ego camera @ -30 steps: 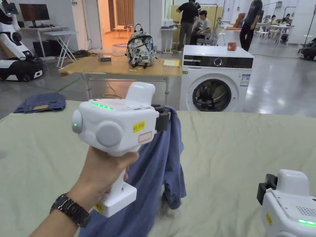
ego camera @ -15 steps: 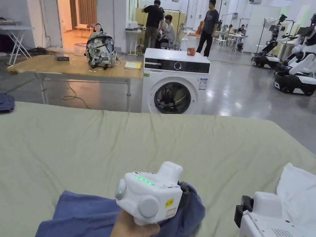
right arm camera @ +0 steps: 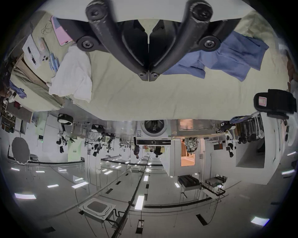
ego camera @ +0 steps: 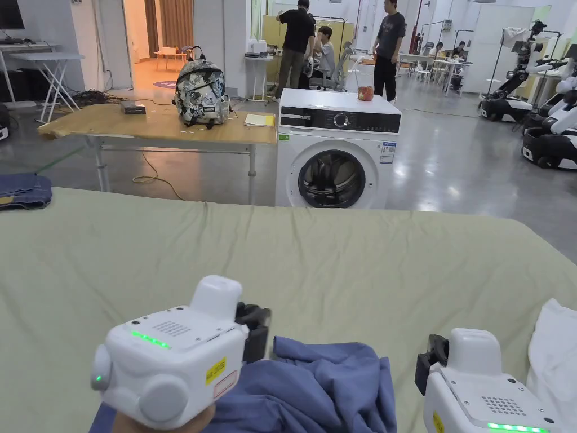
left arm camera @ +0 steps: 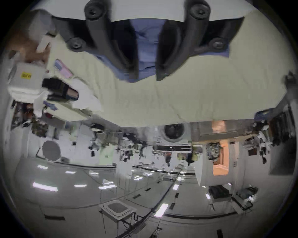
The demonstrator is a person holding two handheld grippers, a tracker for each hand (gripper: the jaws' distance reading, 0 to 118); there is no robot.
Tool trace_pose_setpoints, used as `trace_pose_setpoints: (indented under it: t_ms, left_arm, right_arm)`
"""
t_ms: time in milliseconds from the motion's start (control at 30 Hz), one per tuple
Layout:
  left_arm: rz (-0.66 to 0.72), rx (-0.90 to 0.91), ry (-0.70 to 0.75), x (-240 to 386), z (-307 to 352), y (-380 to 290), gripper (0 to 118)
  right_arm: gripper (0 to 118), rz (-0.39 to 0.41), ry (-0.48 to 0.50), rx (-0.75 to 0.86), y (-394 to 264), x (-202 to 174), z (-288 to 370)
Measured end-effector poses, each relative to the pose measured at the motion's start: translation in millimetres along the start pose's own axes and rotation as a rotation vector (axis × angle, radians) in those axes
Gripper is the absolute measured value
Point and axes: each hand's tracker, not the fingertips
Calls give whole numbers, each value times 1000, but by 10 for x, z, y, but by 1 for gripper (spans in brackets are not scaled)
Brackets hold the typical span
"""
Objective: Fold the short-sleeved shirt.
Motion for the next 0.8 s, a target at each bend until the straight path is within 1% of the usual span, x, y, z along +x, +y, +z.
trace_pose_setpoints:
  t_ms: [33,100,167,267,367,400,500,567,600,633,700,733,767,800]
  left_arm:
    - [4,-6,41,-66,73,-64,3]
    - [40,-13,49,-210,216,-199,0]
    - [104,-36,129,-363,314,-362,0]
    - [189,-84,184,-656,386,-590,0]
    - [303,-136,245,-1078,374,-737,0]
    - [319,-155,246,-1205,329,-754,0]
    - [307,-257,259,-1573,133,-720,0]
    - [331,-283,255,-1789,-42,-649,0]
    - [337,-326,252,-1892,-151,-613,0]
    - [343,-321,259,-1986,-256,-573,0]
    - [375,-392,244,-2132,-478,-495,0]
    - [399,-441,219,-2202,-606,-469,4]
    - [417,-475,182,-2264,-727,-459,19]
    - [411,-501,175,-2303,-831,-452,47]
  right_arm:
    - [0,2,6,4,0,-50,10]
    - [0,3,23,12,11,-113,-39]
    - [0,15,36,9,-4,-217,-45]
    - [0,21,61,-1,-18,-314,-124]
    - [0,31,79,-9,-20,-405,-202]
    - [0,32,86,-12,-17,-436,-219]
    - [0,46,96,-17,6,-509,-301]
    - [0,49,102,-18,12,-559,-339]
    - [0,50,103,-19,20,-560,-371]
    - [0,49,103,-21,23,-575,-394]
    - [0,45,105,-28,13,-598,-434]
    - [0,46,103,-32,4,-586,-463]
    - [0,53,97,-37,-7,-587,-486]
    - [0,60,92,-43,-17,-585,-501]
